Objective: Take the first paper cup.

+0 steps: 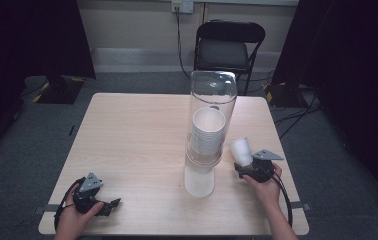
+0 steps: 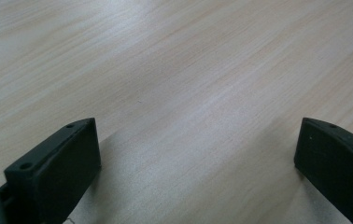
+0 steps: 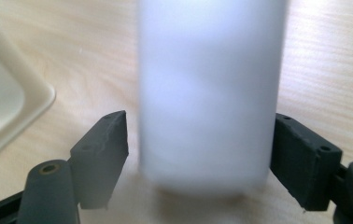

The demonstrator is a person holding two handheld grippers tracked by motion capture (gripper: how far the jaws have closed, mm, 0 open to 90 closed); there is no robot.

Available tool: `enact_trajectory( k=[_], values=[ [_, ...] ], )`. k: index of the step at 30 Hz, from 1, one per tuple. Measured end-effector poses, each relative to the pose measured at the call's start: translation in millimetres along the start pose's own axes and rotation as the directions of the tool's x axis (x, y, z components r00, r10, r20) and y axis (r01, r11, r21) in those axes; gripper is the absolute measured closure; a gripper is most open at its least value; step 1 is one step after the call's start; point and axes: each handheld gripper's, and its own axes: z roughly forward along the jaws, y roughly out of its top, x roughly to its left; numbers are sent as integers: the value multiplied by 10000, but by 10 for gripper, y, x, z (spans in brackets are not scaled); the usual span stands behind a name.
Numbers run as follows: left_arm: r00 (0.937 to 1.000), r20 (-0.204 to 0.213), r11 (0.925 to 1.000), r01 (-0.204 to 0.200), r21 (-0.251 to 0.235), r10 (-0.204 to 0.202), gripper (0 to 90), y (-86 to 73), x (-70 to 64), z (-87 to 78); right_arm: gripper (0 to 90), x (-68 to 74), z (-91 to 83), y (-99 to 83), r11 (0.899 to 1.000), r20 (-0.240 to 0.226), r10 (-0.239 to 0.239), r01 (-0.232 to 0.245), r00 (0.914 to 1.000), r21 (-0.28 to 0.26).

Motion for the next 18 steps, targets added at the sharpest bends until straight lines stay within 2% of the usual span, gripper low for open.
enact_trajectory(
  k=[3,6,9,10,11,12,14,15,16,17,18],
  values=[
    [10000,-2,10000,-31,-1,31,0,0,3,0,277,26,-4,-3,9998,-55,-203,203,9998,-34],
    [10000,21,10000,15,-18,-15,0,-1,0,2,271,51,-7,5,9997,-150,-225,224,9996,-64],
    [10000,21,10000,18,-5,-18,0,-1,0,1,243,87,-41,32,9996,-261,-177,171,9995,-217],
    [10000,3,10000,14,-1,-14,0,0,0,0,236,90,-63,47,9994,-348,-33,20,9994,-359],
    [10000,20,10000,16,-16,-16,0,-1,0,2,192,90,-112,92,9986,-119,77,-83,9999,-520],
    [10000,20,10000,16,-16,-16,0,-1,0,2,192,90,-112,92,9986,-119,77,-83,9999,-520],
    [10000,21,10000,18,-19,-18,0,-1,0,2,194,64,-142,182,9966,-193,277,-291,9994,-772],
    [10000,25,10000,17,-20,-17,0,-1,1,2,191,46,-133,305,9947,-254,452,-473,9987,-913],
    [10000,23,10000,19,-20,-18,0,0,1,2,191,46,-133,305,9947,-254,452,-473,9987,-913],
    [10000,26,10000,19,-17,-19,0,0,1,2,188,60,-83,446,9960,-293,204,-228,9994,-864],
    [10000,26,10000,19,-17,-19,0,0,1,2,188,60,-83,446,9960,-293,204,-228,9994,-864]
  ],
)
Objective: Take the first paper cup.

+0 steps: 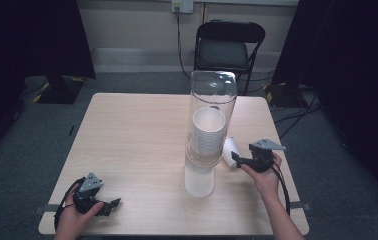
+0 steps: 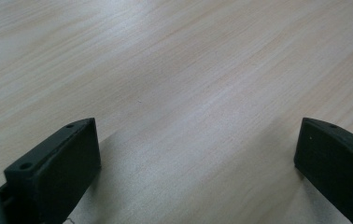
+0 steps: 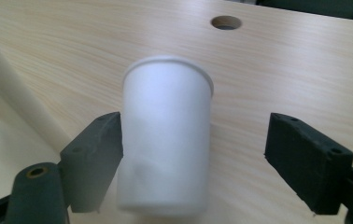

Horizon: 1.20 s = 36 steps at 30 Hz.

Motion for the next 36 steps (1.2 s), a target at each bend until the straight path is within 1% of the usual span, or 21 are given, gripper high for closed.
enact_trajectory(
  k=[2,4,5,6,9,11,13,19,20,22,23,26,27,28,29,30,31,33,34,35,36],
  values=[
    [10000,-1,10000,-4,-1,4,0,0,0,0,194,35,128,131,9993,-610,145,-124,9980,356],
    [10000,-4,10000,-9,20,9,0,1,0,-1,196,54,236,189,9980,-588,18,19,9983,626],
    [10000,-8,10000,-12,32,12,0,1,0,-2,187,34,360,198,9962,-792,634,-583,9948,650],
    [10000,-5,10000,-4,-5,4,0,0,0,0,187,34,360,198,9962,-792,634,-583,9948,650],
    [10000,-20,10000,-8,13,9,0,0,-1,-1,221,112,529,226,9903,-1732,1032,-849,9795,1101],
    [10000,-20,10000,-8,14,8,0,0,-1,-1,245,177,595,232,9872,-1637,531,-270,9851,1573],
    [10000,-3,10000,-3,-2,3,0,-1,0,0,238,195,625,227,9826,-1690,467,-149,9845,1850],
    [10000,-27,10000,-60,7,60,0,0,3,-2,264,175,577,201,9838,-1491,190,81,9886,1792],
    [10000,-49,10000,-61,27,61,0,1,2,-3,266,158,530,190,9879,-1401,117,102,9901,1545],
    [10000,-22,10000,-6,14,6,0,0,-1,-2,265,111,414,161,9952,-1408,459,-331,9890,922],
    [10000,-26,10000,-56,8,56,0,1,2,-2,267,90,258,127,9987,-1444,336,-276,9890,436],
    [10000,-37,10000,-36,40,36,0,0,-1,-6,281,96,111,68,9998,-1520,213,-217,9881,-11],
    [10000,-82,10000,-3,62,3,0,2,-14,-7,501,97,-7,-1,9990,-1662,159,-226,9860,-387],
    [9999,-115,10000,67,-4,-67,2,5,-27,-1,641,93,-69,-37,9974,-2013,-8,-138,9795,-713],
    [9999,-115,10000,67,-4,-67,16,5,-27,-1,641,93,-69,-37,9974,-2013,-8,-138,9795,-713],
    [9998,-140,9999,122,-38,-123,16,16,-47,-2,550,99,-139,-76,9943,-2193,133,-361,9756,-1004],
    [9999,6,9995,144,-291,-144,123,41,-103,5,531,133,-232,-167,9948,-2296,65,-296,9733,-975],
    [9995,289,9997,-107,-230,113,160,66,-144,22,425,169,-261,-225,9959,-1636,-711,606,9840,-678],
    [9995,289,9997,-107,-230,113,135,66,-144,22,425,169,-261,-225,9959,-1636,-711,606,9840,-678],
    [9982,403,9989,-442,-166,448,140,80,-180,38,339,149,-283,-209,9952,-1243,-468,356,9911,-911],
    [9982,403,9989,-442,-166,448,155,80,-180,38,336,124,-292,-182,9940,-1166,-302,176,9927,-1079]
  ],
)
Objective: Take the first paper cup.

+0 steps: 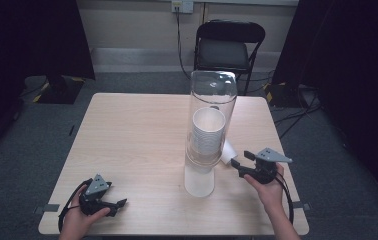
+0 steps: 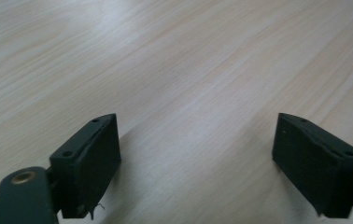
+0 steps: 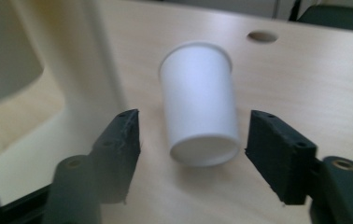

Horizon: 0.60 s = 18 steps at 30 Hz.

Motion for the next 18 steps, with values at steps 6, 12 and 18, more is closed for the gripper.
enact_trajectory(
  k=[6,12,18],
  values=[
    [9997,65,9995,252,-174,-251,156,7,19,13,250,-326,249,348,9981,12,189,-189,9998,583],
    [9995,28,9994,314,-159,-314,154,29,30,32,247,-417,680,334,9815,-143,763,-726,9970,1772],
    [9996,3,9996,269,-114,-269,153,30,13,28,263,-360,974,209,9572,379,665,-745,9971,2795]
  ],
)
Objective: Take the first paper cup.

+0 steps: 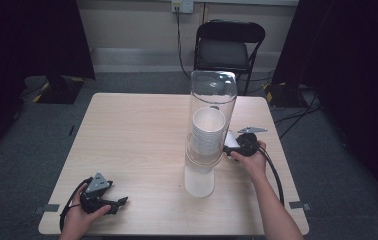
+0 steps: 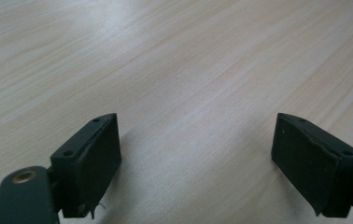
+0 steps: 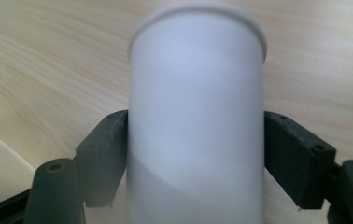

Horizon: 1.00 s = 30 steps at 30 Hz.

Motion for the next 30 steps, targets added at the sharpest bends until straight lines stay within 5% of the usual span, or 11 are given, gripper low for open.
enact_trajectory(
  k=[5,12,17,19,22,23,24,25,26,30],
  values=[
    [9999,116,9999,-9,131,8,157,8,-14,-19,297,2,-36,-70,9990,220,-449,450,9987,-48],
    [9981,391,9976,504,-474,-485,158,105,-94,-85,311,51,-611,-373,9862,-642,-446,337,9969,-1621],
    [9895,1376,9930,580,-1033,-434,177,302,-268,-145,320,247,-1072,-800,9655,-1682,-687,231,9834,-2594],
    [9867,1593,9918,519,-1171,-328,192,342,-327,-149,320,278,-1104,-849,9619,-1877,-691,155,9798,-2731],
    [9751,2218,9900,366,-1362,-55,231,455,-471,-148,320,504,-1234,-991,9471,-2633,-1238,347,9567,-3191],
    [9619,2733,9848,546,-1651,-75,243,533,-540,-135,319,681,-1278,-1039,9352,-2996,-2018,926,9325,-3417],
    [9619,2733,9848,546,-1651,-75,249,533,-540,-135,319,681,-1278,-1039,9352,-2996,-2018,926,9325,-3417],
    [9444,3281,9791,859,-1841,-212,249,602,-592,-114,319,751,-1286,-1050,9332,-3042,-2230,1126,9261,-3412],
    [9370,3484,9771,959,-1900,-242,260,639,-625,-99,318,875,-1279,-1049,9227,-3256,-2668,1428,9071,-3581],
    [8953,4449,9716,1230,-2021,-208,310,864,-801,-32,316,1122,-1182,-963,8996,-3517,-3329,1830,8749,-3964]
  ],
)
